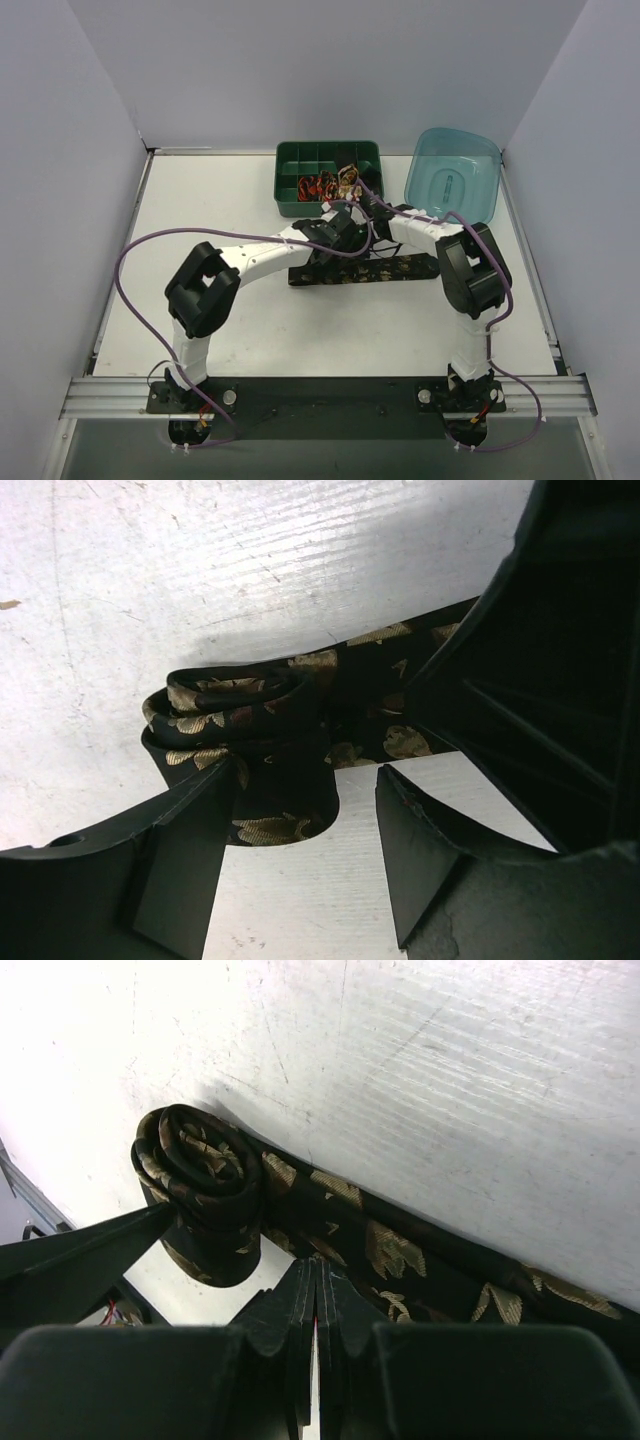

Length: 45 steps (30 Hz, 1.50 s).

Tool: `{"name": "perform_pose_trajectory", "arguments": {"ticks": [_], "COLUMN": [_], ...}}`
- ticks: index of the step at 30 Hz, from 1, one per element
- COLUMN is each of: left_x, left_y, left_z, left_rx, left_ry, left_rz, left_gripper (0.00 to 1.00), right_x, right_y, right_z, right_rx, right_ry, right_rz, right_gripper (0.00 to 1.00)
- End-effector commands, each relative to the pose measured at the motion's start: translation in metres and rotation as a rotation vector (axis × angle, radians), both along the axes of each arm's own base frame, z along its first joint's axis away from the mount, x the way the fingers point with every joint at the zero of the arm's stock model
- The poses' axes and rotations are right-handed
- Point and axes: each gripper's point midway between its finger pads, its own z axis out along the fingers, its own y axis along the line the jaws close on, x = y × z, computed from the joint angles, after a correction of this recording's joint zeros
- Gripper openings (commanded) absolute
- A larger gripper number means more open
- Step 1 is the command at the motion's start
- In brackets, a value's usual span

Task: Roll the ties
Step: Roll the tie at the center of the board.

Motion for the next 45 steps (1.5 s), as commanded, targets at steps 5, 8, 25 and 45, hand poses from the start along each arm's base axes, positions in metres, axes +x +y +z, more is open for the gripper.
{"name": "perform_pose_trajectory", "arguments": {"ticks": [5,8,25,45], "left_x": [0.005,0.007,0.022,0.006], "left_y": [-0.011,-0.012,0.002,0.126], "left_z": [-0.006,-0.005,0.1,0.095], "left_rx": [-0.044,-0.05,-0.307,-0.52], "left_ry": [-0.027,-0.041,-0.269,-0.287], "left_rz": [0.03,0.037,0.032,0.211], "left_gripper": [0.69,0.69,0.8,0.97], "right_x": [-0.002,-0.001,0.006,-0.01], "right_y": [-0.006,-0.007,0.018,0.109], "right_z": [0.011,0.011,0.066,0.051], "right_rx": [-0.008,-0.004,0.151,0.257], "right_ry": [-0.011,-0.012,-0.123,-0.076], "right_rz": [0.003,0.006,0.068,0.214], "right_gripper": [0.0,0.0,0.0,0.0]}}
